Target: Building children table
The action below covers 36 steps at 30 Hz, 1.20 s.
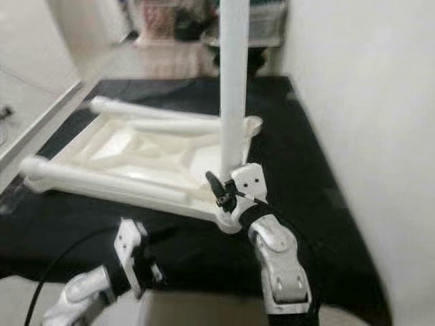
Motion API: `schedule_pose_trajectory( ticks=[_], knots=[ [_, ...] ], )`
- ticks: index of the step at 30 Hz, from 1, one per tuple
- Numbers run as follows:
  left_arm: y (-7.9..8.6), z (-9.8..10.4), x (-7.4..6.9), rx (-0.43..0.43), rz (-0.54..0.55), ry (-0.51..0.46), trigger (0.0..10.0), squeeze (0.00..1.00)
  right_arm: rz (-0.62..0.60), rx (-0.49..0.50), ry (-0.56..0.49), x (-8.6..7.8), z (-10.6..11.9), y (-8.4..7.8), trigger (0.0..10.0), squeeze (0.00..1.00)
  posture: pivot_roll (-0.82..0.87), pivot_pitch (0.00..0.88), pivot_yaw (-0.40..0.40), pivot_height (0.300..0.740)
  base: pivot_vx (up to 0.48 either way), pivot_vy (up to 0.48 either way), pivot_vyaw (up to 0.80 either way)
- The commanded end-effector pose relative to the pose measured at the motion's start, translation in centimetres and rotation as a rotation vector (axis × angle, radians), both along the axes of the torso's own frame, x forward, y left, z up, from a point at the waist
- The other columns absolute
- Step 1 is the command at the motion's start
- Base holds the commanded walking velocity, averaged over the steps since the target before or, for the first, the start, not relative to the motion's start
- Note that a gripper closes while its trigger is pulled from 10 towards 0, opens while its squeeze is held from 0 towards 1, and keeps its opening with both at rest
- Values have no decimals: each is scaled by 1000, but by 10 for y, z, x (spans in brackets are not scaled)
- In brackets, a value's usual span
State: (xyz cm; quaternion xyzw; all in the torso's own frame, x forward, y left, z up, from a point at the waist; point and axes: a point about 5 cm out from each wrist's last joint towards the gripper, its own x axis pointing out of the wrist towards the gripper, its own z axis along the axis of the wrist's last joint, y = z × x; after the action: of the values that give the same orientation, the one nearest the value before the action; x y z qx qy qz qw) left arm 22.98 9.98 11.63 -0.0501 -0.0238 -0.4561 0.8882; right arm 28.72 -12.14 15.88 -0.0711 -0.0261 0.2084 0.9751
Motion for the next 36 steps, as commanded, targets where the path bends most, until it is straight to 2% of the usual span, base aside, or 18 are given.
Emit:
schedule_pose_trajectory(
  ticks=[1, 3, 4, 5, 6, 8, 11, 12, 13, 14, 16, 17, 21, 24, 28, 29, 30, 36],
  knots=[
    [-3, -2, -1, 2, -29, 17, 10000, 0, -27, -62, 211, 1, -44, -9, 0, 0, -30, 127, 45, 740, 0, 0, 0],
    [-3, -2, -1, 2, -29, 17, 10000, 0, -27, -62, 211, 1, -44, -9, 0, 0, -30, 127, 45, 740, 0, 0, 0],
    [-2, -2, 1, 0, -23, 16, 10000, 0, -15, -38, 208, 5, -43, -11, 10000, 0, -28, 125, 47, 740, 0, 0, 0],
    [-2, -2, 1, 0, -23, 16, 10000, 0, -15, -38, 208, 5, -43, -11, 10000, 0, -28, 125, 47, 740, 0, 0, 0],
    [-2, -2, 1, -3, -16, 15, 10000, 0, 13, -25, 197, 7, -41, -10, 10000, 1000, -30, 127, 50, 740, 0, 0, 0],
    [-2, -1, 1, -4, -12, 14, 10000, 0, 46, -6, 187, 7, -38, -9, 10000, 1000, -29, 126, 49, 740, 0, 0, 0],
    [-3, -1, 3, -2, -11, 12, 10000, 0, 209, 53, 123, 12, -18, -3, 10000, 1000, -27, 122, 46, 740, 0, 0, 0],
    [-4, -1, 3, 0, -12, 11, 10000, 0, 272, 42, 101, 14, -12, -4, 10000, 922, -23, 119, 48, 740, 0, 0, 0],
    [-4, -2, 3, 1, -12, 10, 10000, 0, 307, 30, 90, 15, -8, -4, 10000, 922, -23, 119, 48, 740, 0, 0, 0],
    [-4, -2, 3, 5, -11, 7, 10000, 0, 368, 21, 90, 16, -3, -6, 10000, 0, -17, 113, 45, 740, 0, 0, 0],
    [-4, -2, 4, 10, -6, 2, 10000, 0, 475, -13, 76, 18, 7, -9, 10000, 0, -16, 112, 45, 740, 0, 0, 0],
    [-4, -2, 4, 10, -6, 2, 10000, 0, 475, -13, 76, 18, 7, -9, 10000, 0, -16, 112, 45, 740, 0, 0, 0],
    [-5, -2, 4, 33, 12, -19, 10000, 0, 703, -91, 84, 36, 25, -18, 10000, 0, 6, 101, 40, 740, 0, 0, 0],
    [-6, -2, 4, 44, 23, -28, 10000, 0, 800, -121, 104, 45, 35, -22, 10000, 0, 11, 99, 36, 740, 0, 0, 0],
    [-6, -2, 4, 47, 30, -32, 10000, 0, 848, -119, 113, 51, 43, -24, 10000, 0, 12, 99, 34, 740, 0, 0, 0],
    [-6, -3, 4, 49, 33, -33, 10000, 0, 862, -101, 116, 56, 49, -25, 549, 0, 13, 96, 33, 740, 0, 0, 0],
    [-6, -3, 4, 50, 34, -34, 10000, 0, 870, -86, 118, 60, 53, -26, 0, 0, 14, 96, 34, 740, 0, 0, 0],
    [-8, -3, 4, 54, 37, -37, 10000, 0, 931, -93, 127, 63, 59, -27, 0, 0, 17, 99, 32, 740, 0, 0, 0]
  ],
)
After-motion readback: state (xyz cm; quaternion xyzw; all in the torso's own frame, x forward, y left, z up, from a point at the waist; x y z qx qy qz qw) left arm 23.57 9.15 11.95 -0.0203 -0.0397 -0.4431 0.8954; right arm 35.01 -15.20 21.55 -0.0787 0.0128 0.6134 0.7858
